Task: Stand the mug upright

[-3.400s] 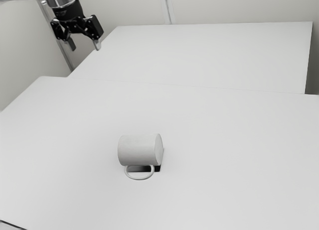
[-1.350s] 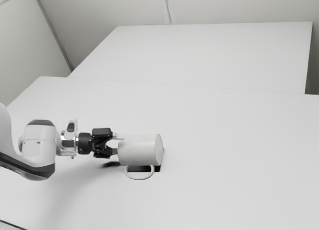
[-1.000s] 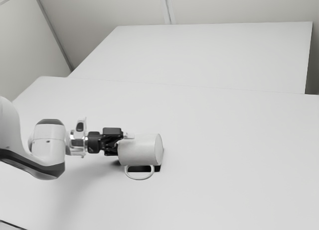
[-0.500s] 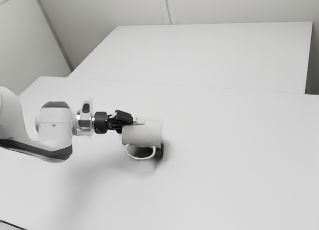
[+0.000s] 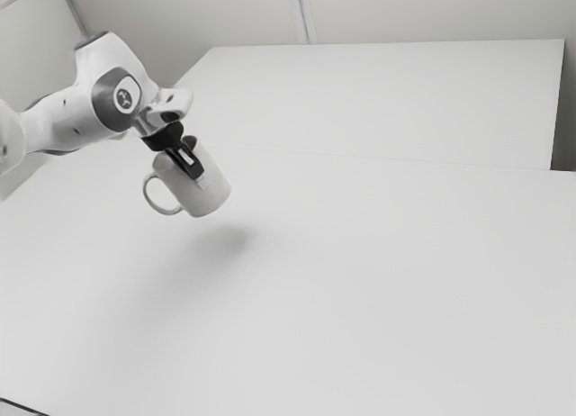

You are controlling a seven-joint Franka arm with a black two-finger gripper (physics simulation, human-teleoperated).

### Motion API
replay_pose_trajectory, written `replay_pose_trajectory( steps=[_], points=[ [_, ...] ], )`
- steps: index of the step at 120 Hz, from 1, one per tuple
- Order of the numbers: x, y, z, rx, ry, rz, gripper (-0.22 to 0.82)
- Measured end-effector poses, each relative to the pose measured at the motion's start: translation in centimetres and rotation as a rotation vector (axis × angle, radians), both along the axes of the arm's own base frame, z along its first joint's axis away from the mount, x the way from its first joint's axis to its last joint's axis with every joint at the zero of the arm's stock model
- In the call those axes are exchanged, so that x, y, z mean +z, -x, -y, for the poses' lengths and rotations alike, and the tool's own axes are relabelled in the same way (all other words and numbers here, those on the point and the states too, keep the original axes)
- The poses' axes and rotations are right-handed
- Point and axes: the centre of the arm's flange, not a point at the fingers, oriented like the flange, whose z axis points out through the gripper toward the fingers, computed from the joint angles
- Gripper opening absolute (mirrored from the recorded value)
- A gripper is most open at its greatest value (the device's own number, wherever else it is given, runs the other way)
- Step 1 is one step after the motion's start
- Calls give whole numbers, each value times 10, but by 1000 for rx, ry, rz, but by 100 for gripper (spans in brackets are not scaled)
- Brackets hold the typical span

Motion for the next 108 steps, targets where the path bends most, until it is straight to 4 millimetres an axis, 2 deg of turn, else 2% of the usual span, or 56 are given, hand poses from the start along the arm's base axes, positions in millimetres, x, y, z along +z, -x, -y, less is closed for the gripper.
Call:
replay_pose_trajectory(
  steps=[13, 26, 31, 38, 46, 72, 86, 108],
  points=[
    [-18, 12, 57, -9, -85, -40, -18],
    [-29, 57, 123, -26, -128, -44, -18],
    [-38, 73, 138, -16, -139, -48, -18],
    [-51, 92, 137, 35, -149, -52, -18],
    [-60, 100, 133, 101, -151, -49, -18],
    [-68, 102, 138, 261, -131, -18, -18],
    [-81, 107, 143, 321, -130, -39, -17],
    [-86, 109, 150, 394, -134, -45, 21]
  ],
)
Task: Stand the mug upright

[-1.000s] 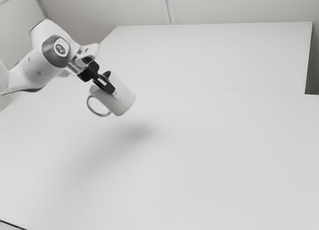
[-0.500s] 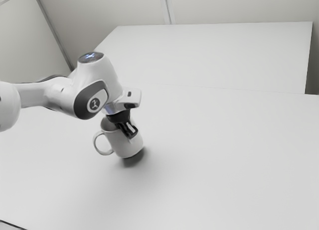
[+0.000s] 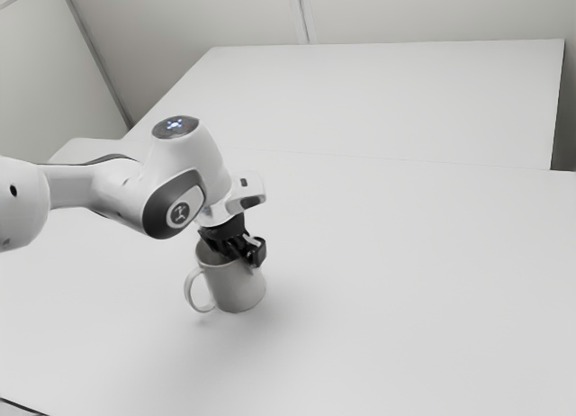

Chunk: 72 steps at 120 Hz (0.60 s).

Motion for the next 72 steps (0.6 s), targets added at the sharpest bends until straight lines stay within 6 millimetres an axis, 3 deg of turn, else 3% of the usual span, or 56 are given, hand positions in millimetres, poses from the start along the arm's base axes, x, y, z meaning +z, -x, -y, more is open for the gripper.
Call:
replay_pose_trajectory(
  steps=[21, 28, 33, 54, 62, 72],
  points=[
    [5, -1, 3, 56, -2, 18, 43],
    [19, -2, 4, 72, -2, 38, 47],
    [47, -11, 3, 93, 6, 66, 50],
    [216, -67, -20, 186, 49, 138, 56],
    [257, -93, -40, 204, 53, 128, 57],
    [286, -109, -67, 213, 48, 101, 58]
  ],
)
